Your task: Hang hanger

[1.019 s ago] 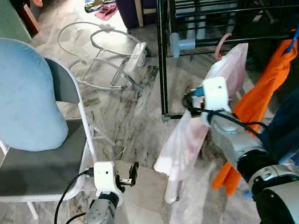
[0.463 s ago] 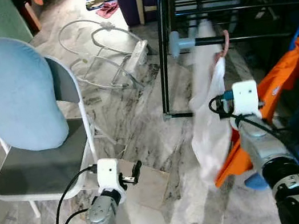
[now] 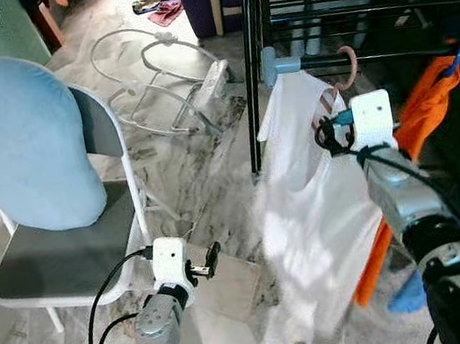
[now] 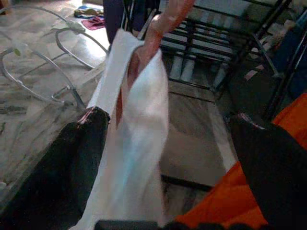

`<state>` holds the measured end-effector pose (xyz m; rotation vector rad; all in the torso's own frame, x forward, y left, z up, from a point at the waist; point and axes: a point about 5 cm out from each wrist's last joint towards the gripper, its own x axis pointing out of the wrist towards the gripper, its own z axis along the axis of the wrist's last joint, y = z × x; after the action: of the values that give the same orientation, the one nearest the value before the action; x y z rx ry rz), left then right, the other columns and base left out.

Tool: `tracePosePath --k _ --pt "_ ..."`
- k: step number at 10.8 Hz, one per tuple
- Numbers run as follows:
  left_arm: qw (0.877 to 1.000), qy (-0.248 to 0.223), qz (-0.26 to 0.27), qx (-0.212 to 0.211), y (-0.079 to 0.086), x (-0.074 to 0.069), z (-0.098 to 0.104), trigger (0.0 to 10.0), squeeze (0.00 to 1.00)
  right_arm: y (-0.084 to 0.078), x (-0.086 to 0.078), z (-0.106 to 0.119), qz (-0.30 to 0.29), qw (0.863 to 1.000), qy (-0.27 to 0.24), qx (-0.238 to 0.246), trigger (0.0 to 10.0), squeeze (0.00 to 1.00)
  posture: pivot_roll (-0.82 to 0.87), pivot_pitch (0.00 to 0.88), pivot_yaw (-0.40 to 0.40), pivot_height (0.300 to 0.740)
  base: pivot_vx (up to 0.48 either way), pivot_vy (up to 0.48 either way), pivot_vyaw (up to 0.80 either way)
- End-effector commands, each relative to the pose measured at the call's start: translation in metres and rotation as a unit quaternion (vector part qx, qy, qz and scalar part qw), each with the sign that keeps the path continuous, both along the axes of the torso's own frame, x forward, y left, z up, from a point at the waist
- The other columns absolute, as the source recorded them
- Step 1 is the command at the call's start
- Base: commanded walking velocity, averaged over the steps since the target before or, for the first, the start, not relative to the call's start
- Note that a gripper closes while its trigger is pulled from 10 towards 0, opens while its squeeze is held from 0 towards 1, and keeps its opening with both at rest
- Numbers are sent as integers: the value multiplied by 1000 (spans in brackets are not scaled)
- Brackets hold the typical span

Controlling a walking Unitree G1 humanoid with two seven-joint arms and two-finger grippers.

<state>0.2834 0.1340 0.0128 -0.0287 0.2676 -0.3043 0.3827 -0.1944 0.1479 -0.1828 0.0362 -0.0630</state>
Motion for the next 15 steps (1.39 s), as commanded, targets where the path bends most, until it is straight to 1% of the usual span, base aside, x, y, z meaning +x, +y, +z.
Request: tracePosePath --k 1,2,3,4,6,8,12,15 --pt "1000 17 9 5 5 -5 -7 10000 0 -2 1 -3 4 1000 16 12 4196 0 -17 159 28 740 0 0 0" --pt "1000 19 11 7 6 -6 -8 10000 0 -3 2 -2 11 999 24 23 0 0 -15 160 19 740 0 0 0" --pt "1000 22 15 9 7 -6 -9 10000 0 -2 3 -3 18 999 33 35 0 0 -14 161 17 740 0 0 0" --pt "1000 25 14 11 6 -8 -10 10000 0 2 2 -7 29 997 48 53 0 0 -15 158 17 740 0 0 0" --pt "999 29 12 13 4 -8 -11 10000 0 11 0 -16 42 995 60 64 0 0 -19 156 21 740 0 0 0" --pt "999 30 11 16 4 -7 -11 10000 0 14 -1 -19 50 994 68 73 0 0 -22 155 25 740 0 0 0" --pt "999 33 7 19 3 -8 -12 10000 0 15 -6 -28 40 992 80 88 0 0 -25 163 30 740 0 0 0" --pt "999 38 4 23 2 -9 -13 10000 0 11 -9 -35 26 992 91 87 0 0 -26 166 36 740 0 0 0"
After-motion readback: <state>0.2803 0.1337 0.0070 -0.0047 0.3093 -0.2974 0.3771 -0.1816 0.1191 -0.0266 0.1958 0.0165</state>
